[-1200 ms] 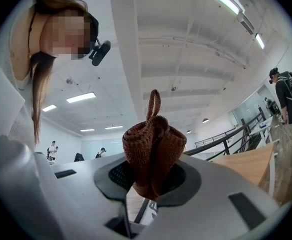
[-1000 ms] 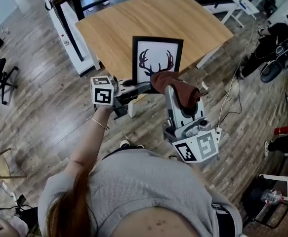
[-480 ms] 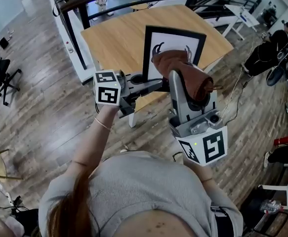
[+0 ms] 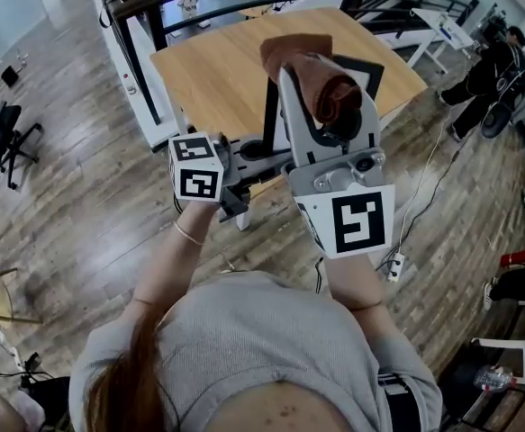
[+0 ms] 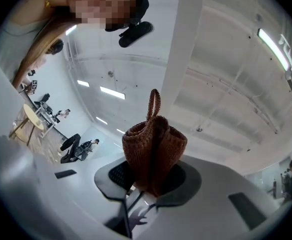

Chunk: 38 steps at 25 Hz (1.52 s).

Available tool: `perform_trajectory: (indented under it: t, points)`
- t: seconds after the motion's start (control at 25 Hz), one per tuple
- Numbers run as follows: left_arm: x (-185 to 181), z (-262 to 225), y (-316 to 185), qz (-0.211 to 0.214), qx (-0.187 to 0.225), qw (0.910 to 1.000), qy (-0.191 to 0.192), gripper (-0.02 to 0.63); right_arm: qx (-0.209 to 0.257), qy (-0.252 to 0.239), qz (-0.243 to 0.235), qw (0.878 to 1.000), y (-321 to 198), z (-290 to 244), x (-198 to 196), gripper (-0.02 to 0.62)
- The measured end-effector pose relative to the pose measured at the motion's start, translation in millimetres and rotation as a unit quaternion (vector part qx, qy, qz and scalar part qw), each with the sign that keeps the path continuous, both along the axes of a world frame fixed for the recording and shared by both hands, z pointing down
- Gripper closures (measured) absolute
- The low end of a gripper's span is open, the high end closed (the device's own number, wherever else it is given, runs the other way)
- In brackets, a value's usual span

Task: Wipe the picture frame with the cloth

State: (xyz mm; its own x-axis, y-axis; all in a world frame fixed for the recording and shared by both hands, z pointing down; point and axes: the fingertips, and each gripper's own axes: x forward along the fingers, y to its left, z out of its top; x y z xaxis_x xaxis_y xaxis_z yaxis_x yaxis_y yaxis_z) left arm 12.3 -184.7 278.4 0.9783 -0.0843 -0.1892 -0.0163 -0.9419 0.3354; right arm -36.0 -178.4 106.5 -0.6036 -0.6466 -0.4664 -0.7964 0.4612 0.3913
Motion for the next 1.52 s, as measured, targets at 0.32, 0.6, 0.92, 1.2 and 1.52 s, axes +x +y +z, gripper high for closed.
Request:
perform_trajectory:
  t: [0.32, 0.6, 0.92, 1.2, 1.52]
  points:
    - [2, 0, 12, 0.002, -0.025, 0.9993, 0.028, 0.588, -0.061, -0.024, -0.016, 0.998, 8, 29, 3, 0.499]
    - [16, 9, 14, 0.001, -0.048, 0.9985, 0.027, 0.588, -0.107, -0.019, -0.018, 0.994, 13, 67, 15, 0.499]
    - [23, 11, 19, -0.013, -0.050, 0.9979, 0.039, 0.588, -0.143, -0.007, -0.037, 0.989, 36, 100, 25, 0.499]
    - [22, 13, 7, -0.036, -0.046, 0.9978, 0.030, 0.588, -0.174, 0.004, -0.039, 0.984, 45, 127, 29, 0.499]
    - [26, 9, 3, -0.065, -0.083, 0.9916, 0.074, 0.588, -0.174, -0.003, -0.078, 0.982, 68, 129, 45, 0.499]
